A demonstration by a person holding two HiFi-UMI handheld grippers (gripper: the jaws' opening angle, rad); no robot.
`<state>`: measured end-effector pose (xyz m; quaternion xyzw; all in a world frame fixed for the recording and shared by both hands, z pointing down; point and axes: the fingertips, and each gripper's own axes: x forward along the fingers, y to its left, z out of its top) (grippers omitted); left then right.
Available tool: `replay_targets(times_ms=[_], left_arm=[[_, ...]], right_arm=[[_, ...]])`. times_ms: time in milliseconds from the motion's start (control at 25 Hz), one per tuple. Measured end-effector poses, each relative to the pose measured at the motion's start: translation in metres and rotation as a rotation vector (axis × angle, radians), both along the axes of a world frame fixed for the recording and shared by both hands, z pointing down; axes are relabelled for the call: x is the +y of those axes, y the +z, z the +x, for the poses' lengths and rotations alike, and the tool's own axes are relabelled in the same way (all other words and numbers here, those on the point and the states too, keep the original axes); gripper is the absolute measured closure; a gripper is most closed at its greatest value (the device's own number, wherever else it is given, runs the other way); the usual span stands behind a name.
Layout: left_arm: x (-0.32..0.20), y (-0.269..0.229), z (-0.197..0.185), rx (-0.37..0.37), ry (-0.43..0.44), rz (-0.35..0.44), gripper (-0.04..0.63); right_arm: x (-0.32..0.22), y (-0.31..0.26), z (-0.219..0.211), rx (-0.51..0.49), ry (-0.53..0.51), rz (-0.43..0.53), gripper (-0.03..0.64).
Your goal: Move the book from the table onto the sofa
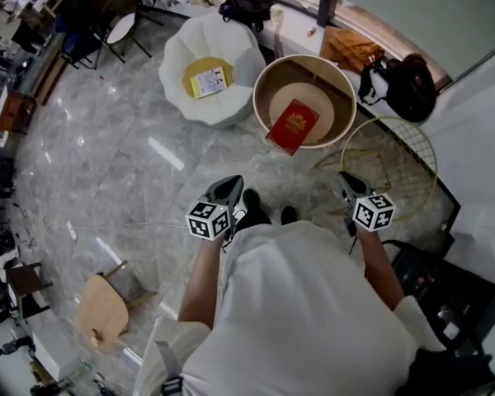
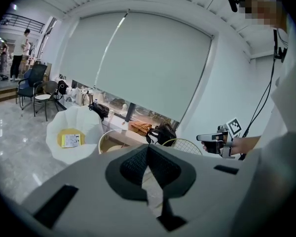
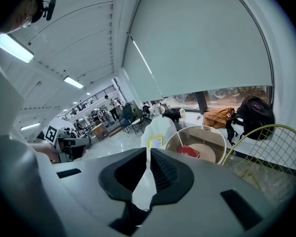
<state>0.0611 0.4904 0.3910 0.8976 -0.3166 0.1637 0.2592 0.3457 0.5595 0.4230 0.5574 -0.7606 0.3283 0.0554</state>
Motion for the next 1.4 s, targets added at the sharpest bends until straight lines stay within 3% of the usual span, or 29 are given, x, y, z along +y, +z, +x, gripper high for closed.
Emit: replay_targets(times_ms=[320,1040,1400], left_arm=[[-0.030,0.008,0.005,0.013,0.057,-0.018,0.594],[-0.171,0.035,-0.013,0.015,0.268,-0.076,0.594],[-0.207,0.058,-0.022,0.016,0.377,-0.130,0.594]], right_arm=[[-0.016,0.007,-0.011,0.017,0.025,-0.035,0.569],[-0.129,0.015,-0.060,0.052,0.161,-0.102,0.569],[-0.166,0.024,-0.085,0.029,0.243,-0.127,0.569]])
